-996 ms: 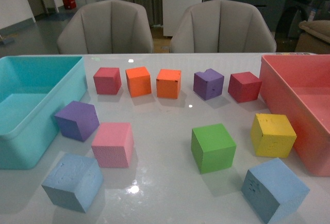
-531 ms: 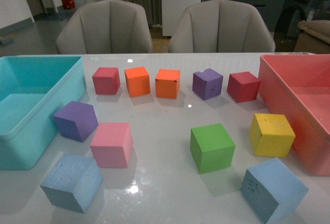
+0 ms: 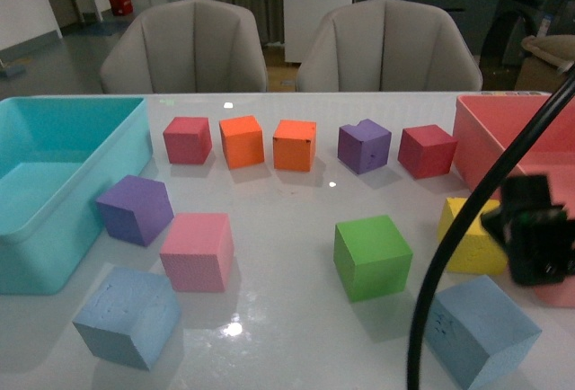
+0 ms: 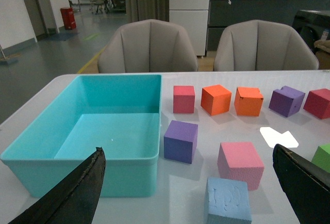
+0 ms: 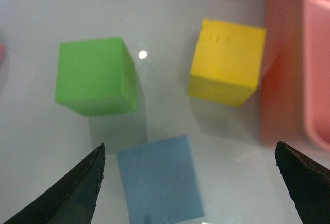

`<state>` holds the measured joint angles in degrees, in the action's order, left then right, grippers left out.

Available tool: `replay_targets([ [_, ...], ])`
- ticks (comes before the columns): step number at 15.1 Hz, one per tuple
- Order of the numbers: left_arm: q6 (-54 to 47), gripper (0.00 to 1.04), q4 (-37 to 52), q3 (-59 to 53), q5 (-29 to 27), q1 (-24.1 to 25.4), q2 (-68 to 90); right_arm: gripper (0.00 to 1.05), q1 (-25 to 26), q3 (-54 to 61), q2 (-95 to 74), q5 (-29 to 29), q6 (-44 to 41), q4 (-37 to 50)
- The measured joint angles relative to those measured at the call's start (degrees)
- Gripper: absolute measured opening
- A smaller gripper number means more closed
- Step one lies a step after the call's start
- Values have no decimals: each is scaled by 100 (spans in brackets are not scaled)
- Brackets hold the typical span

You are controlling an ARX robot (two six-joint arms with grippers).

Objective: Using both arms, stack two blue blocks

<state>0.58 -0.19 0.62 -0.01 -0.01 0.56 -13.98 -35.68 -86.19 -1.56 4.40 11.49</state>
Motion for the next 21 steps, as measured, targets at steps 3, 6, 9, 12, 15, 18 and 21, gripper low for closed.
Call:
replay_targets([
  [3, 0, 98, 0, 0, 0, 0, 0, 98, -221, -17, -503, 188, 120, -79],
  [6, 0, 98, 2, 0, 0, 0, 0, 98, -258, -96, -953, 330, 157, -28],
  [9, 0, 98, 2, 0, 0, 0, 0, 98, -254, -197, -1318, 358, 155, 70],
  [12, 0, 98, 0, 0, 0, 0, 0, 98, -245, -275, -1659, 420, 155, 240],
  [15, 0, 98, 2, 0, 0, 0, 0, 98, -223, -203, -1895, 472, 153, 470],
  [18, 0, 98, 0, 0, 2, 0, 0, 95, -212, -127, -1915, 483, 157, 498],
  [21, 0, 98, 2, 0, 0, 0, 0, 83, -208, -114, -1915, 481, 157, 481],
])
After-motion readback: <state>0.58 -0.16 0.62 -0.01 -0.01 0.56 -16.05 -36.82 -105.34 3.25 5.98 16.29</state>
